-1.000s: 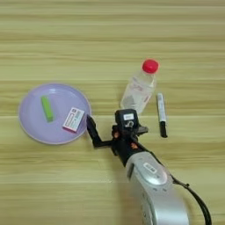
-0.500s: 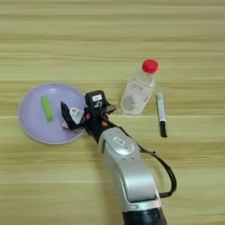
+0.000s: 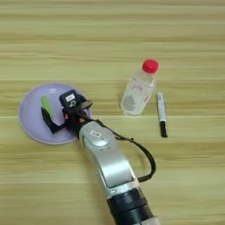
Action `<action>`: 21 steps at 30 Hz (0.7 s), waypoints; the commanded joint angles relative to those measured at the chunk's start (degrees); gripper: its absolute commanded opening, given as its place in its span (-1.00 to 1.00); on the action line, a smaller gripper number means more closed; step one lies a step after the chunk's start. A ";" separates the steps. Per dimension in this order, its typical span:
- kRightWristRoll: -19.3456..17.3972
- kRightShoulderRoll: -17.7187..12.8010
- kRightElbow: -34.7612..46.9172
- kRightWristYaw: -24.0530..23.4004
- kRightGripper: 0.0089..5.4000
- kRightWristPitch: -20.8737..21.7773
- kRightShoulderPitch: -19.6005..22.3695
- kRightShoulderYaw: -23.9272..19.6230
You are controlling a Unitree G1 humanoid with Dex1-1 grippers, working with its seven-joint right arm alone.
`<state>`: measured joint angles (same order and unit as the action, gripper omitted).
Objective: Move the objects on the table
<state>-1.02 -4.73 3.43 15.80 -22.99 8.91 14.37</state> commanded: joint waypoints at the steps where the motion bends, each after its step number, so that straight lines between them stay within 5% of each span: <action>1: -0.40 1.50 -0.89 0.25 0.99 2.42 5.77 -0.71; 16: 0.75 3.52 -11.68 1.47 0.99 4.58 10.58 -0.53; 21: 3.97 2.48 -15.42 0.41 0.99 5.69 11.63 0.27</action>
<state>1.86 -2.08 -12.43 17.09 -19.36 16.50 15.13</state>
